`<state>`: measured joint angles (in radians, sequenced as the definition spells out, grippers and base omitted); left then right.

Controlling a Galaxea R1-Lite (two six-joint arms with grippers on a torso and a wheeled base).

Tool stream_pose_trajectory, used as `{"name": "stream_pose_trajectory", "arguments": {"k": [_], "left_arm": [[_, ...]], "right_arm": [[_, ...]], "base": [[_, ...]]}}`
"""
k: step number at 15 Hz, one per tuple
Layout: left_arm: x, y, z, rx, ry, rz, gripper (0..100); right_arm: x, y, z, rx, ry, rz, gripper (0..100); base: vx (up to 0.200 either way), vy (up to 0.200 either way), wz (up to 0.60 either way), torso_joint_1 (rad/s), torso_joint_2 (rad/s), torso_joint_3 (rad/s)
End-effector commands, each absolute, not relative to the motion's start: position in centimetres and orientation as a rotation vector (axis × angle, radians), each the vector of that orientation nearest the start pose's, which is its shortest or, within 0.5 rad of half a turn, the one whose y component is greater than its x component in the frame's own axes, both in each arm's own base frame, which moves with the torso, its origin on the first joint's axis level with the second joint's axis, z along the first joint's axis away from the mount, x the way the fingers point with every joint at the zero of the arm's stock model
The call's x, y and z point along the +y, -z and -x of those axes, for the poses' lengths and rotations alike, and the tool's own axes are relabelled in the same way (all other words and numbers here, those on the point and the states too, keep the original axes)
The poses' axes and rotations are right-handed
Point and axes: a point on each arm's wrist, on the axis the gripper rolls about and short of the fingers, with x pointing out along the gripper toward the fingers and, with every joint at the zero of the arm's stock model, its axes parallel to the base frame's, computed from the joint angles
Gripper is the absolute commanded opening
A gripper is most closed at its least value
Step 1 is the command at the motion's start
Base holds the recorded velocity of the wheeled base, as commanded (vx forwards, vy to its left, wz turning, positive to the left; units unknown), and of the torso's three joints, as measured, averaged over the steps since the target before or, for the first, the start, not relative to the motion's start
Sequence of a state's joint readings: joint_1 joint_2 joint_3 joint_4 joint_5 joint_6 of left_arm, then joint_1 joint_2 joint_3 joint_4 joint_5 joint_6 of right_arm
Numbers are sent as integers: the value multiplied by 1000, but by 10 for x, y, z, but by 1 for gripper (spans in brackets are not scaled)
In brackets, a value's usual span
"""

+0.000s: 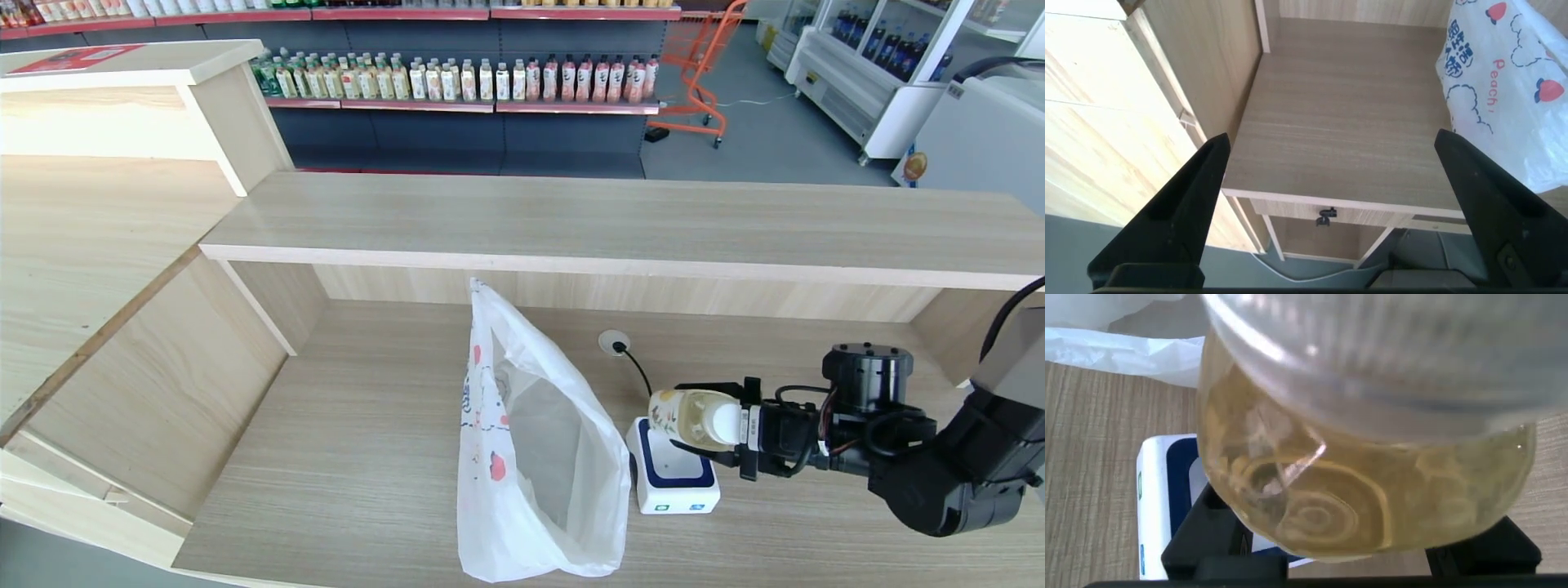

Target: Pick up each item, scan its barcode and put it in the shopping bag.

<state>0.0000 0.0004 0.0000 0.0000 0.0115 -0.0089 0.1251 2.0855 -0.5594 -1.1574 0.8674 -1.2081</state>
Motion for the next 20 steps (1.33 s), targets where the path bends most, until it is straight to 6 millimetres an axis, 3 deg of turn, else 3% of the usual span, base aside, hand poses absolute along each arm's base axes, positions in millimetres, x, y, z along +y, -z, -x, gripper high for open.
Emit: {"name": "stream_pose_trajectory", "arguments": {"k": [1,9,10,11,15,16,18,20], "left_arm": [[0,-75,23,0,-11,9,100],[0,-75,23,0,-12,9,100],[0,-75,23,0,-12,9,100],[0,-75,23,0,-14,9,100],[0,-75,23,0,-12,9,100],[0,-75,23,0,-12,9,100],[0,-75,23,0,-12,9,100],[0,-75,23,0,-12,9,100]], "right_arm": [[59,-50,-319,-265,-1062,952,0],[59,-53,-319,-283,-1056,972,0],[58,-56,-319,-291,-1051,974,0],[55,-75,-315,-316,-1019,966,0],[56,-172,-253,-308,-972,554,0],[54,-185,-238,-295,-959,471,0],[49,-191,-211,-229,-912,320,0],[45,-183,-193,-129,-861,173,0]], "base": [[0,0,0,0,0,0],[0,0,0,0,0,0],[0,0,0,0,0,0],[0,0,0,0,0,0],[0,0,0,0,0,0],[0,0,0,0,0,0],[0,0,0,0,0,0],[0,0,0,0,0,0]]}}
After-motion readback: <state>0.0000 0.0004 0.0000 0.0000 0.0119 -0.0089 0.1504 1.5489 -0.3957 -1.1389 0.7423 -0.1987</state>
